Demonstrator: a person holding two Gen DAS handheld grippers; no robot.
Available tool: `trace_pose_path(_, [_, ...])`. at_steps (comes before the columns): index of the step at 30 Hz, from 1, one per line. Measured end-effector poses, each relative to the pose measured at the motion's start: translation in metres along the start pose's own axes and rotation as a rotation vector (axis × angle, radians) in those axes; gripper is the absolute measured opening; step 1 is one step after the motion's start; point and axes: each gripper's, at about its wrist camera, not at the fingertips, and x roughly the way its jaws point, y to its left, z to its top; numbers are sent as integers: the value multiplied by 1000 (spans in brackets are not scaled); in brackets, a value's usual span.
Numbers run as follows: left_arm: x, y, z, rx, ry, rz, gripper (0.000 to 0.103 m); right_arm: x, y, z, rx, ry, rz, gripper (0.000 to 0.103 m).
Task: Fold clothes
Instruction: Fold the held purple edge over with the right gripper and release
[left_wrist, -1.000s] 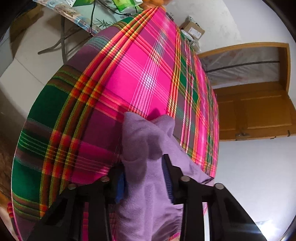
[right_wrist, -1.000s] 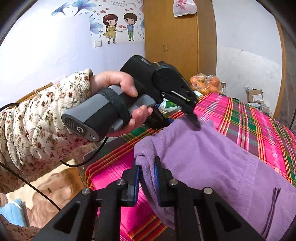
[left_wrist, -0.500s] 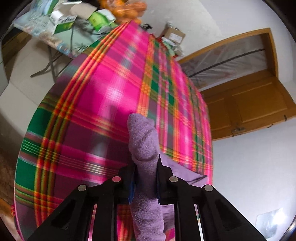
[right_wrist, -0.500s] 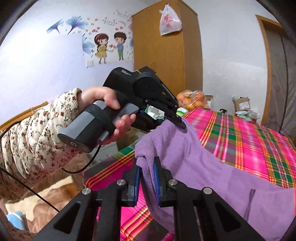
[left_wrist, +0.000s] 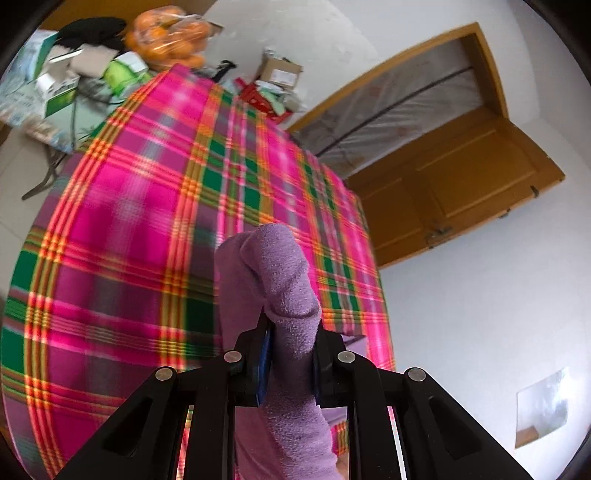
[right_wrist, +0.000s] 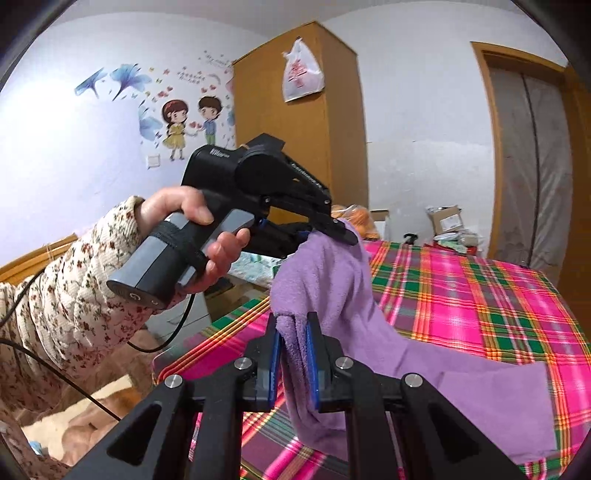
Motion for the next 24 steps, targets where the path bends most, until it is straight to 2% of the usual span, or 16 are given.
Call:
trace_pose_path(7, [17, -29, -3, 20, 9, -47, 16, -25, -22, 1, 45, -31, -59, 12])
trace_pose_path(24, [75, -90, -13, 101, 106, -88, 16, -60, -78, -8, 157, -59, -191, 11])
